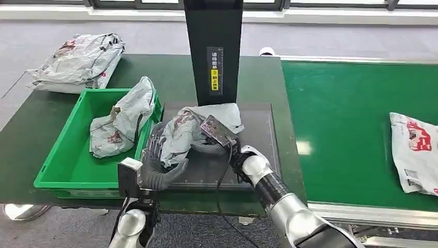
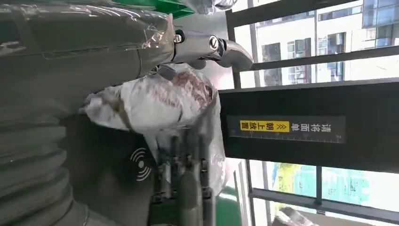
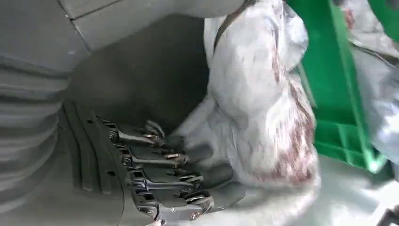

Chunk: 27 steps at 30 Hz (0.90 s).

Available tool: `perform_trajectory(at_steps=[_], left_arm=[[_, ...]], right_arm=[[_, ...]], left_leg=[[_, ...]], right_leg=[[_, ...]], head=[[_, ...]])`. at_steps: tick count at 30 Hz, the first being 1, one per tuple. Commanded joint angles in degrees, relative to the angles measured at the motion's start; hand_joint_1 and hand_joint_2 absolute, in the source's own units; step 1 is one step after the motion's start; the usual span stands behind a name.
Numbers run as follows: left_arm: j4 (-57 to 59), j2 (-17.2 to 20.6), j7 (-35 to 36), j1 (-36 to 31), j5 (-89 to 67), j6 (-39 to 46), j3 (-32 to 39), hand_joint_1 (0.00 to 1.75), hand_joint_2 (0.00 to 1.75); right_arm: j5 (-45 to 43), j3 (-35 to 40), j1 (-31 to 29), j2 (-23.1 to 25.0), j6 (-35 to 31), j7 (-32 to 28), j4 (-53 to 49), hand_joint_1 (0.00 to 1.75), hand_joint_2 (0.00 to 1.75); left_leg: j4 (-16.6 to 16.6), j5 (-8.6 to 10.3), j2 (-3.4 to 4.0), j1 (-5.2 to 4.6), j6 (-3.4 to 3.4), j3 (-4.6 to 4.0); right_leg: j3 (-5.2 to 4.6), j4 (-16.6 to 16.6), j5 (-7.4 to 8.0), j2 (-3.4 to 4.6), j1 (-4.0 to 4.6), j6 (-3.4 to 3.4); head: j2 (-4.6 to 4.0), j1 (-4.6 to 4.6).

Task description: Moved the parcel from conveyor to table for the left to box.

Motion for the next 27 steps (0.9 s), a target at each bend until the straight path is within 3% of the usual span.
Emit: perform_trajectory(at_steps=[1,3,5,8,9,13,14,16,17,19,20,25,27], left_arm=[[0.93,0.81,0.04,0.11,-0.63,0.49,1.76,0.0,1.75],[-1.48,0.46,0.11,2.34,-1.24,0.72,3.12,0.0,1.75],[-4.09,0.03,0.26,4.83,-1.9,1.0,4.42,0.0,1.75],[-7.63,-0.78,0.89,8.09,-2.93,1.09,5.66,0.0,1.75],[-8.19,-1.09,1.11,8.56,-3.41,0.89,5.7,0.0,1.75],[-7.35,-1.75,2.62,7.27,-4.67,0.67,4.68,0.0,1.75],[-5.44,-1.65,3.14,5.37,-5.02,0.75,4.05,0.0,1.75],[-0.95,-1.31,3.91,1.06,-6.79,1.17,2.09,0.0,1.75],[1.36,-0.92,4.58,-1.01,-9.13,1.77,0.75,0.0,1.75],[4.74,-0.59,6.01,-3.93,-12.77,1.99,-0.89,0.0,1.75],[5.16,-0.71,6.01,-4.23,-12.85,2.03,-0.89,0.0,1.75],[12.7,1.49,12.23,-11.04,-29.67,-1.23,-7.2,0.0,1.75],[14.16,0.82,12.18,-12.16,-30.03,-1.3,-6.82,0.0,1.75]], right_arm=[[1.87,6.17,-2.31,-4.49,-2.31,-0.73,-4.36,0.0,1.75],[6.52,6.74,-0.2,-7.68,-7.68,1.05,-14.05,0.0,1.75],[12.27,5.44,3.45,-10.69,-11.89,6.59,-25.72,0.0,1.75],[23.15,1.37,12.63,-14.29,-16.97,13.71,-45.46,0.0,1.75],[24.3,-0.05,15.94,-14.91,-17.96,14.45,-51.01,0.0,0.0],[24.4,-5.78,24.62,-13.97,-23.93,15.03,-65.83,0.0,0.0],[22.45,-8.05,27.66,-12.6,-28.81,11.9,-69.37,0.0,1.75],[16.74,-9.91,34.85,-12.08,-34.16,5.68,-75.85,0.0,1.75],[10.71,-10.53,38.61,-11.36,-34.58,2.22,-77.75,0.0,1.75],[6.94,-10.56,42.62,-10.69,-34.73,0.59,-76.84,0.0,1.75],[6.8,-10.41,42.98,-10.61,-34.97,-0.24,-76.32,0.0,1.75],[2.16,-10.41,43.2,-8.98,-31.19,1.94,-67.28,0.0,1.75],[1.88,-10.37,42.99,-8.78,-31.23,0.76,-65.77,0.0,1.75]], left_leg=[[-0.1,0.04,0.17,0.0,0.06,0.08],[-0.09,0.02,0.21,0.0,0.06,0.08],[-0.06,0.01,0.13,0.01,0.06,0.02],[-0.1,-0.01,0.04,0.03,0.1,0.07],[-0.06,-0.01,-0.1,0.03,0.08,0.02],[-0.02,-0.09,-0.2,0.02,0.07,-0.03],[-0.03,-0.09,-0.29,0.0,0.08,-0.03],[-0.05,-0.14,-0.32,-0.02,0.08,-0.08],[-0.15,-0.11,-0.58,0.04,0.1,0.04],[-0.14,-0.1,-0.65,0.01,0.08,0.01],[-0.24,-0.07,-0.79,0.03,0.1,0.12],[-0.11,-0.23,-0.16,-0.02,0.03,0.07],[-0.26,-0.13,-0.19,-0.01,0.03,0.22]], right_leg=[[0.1,-0.12,0.04,-0.19,0.05,-0.04],[0.09,-0.12,0.04,-0.17,0.05,-0.03],[0.06,-0.1,0.01,-0.23,0.06,-0.02],[0.18,-0.2,-0.02,-0.37,0.09,0.0],[0.14,-0.15,-0.05,-0.37,0.07,0.0],[0.06,-0.11,-0.14,-0.45,0.05,0.0],[0.11,-0.11,-0.21,-0.61,0.04,-0.02],[0.07,-0.1,-0.24,-0.58,0.02,-0.05],[0.3,-0.26,-0.28,-0.96,0.1,-0.07],[0.23,-0.23,-0.3,-0.98,0.07,-0.05],[0.43,-0.36,-0.33,-1.18,0.1,-0.05],[0.17,-0.18,-0.26,-0.38,0.02,-0.03],[0.32,-0.33,-0.21,-0.56,0.06,-0.08]], head=[[0.0,0.0],[0.0,0.0],[0.02,0.0],[0.0,0.0],[0.0,0.0],[0.02,0.0],[0.02,0.0],[0.02,0.0],[0.02,0.0],[0.02,0.0],[0.02,0.0],[0.0,0.02],[0.02,0.0]])
